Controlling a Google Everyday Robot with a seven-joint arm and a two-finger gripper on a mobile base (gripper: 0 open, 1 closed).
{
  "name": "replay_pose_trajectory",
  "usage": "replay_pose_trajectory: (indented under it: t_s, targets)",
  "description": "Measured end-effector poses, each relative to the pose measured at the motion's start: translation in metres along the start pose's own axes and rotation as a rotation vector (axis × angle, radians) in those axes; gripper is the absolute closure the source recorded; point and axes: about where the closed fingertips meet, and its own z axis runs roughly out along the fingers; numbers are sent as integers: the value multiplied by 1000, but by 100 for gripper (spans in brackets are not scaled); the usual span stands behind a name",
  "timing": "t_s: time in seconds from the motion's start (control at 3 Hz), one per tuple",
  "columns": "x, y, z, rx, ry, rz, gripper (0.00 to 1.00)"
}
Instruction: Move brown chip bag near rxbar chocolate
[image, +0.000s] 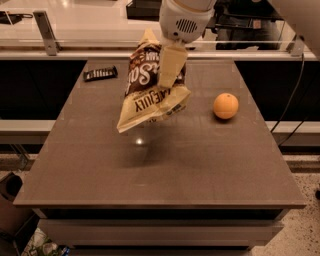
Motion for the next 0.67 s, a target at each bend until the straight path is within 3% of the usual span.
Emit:
replay_pose_trajectory:
  t_s: [0.33,0.67]
  targets:
    - [-6,-43,-17,74,-41,-21,100]
    - [-10,-80,-14,136,-93,-27,100]
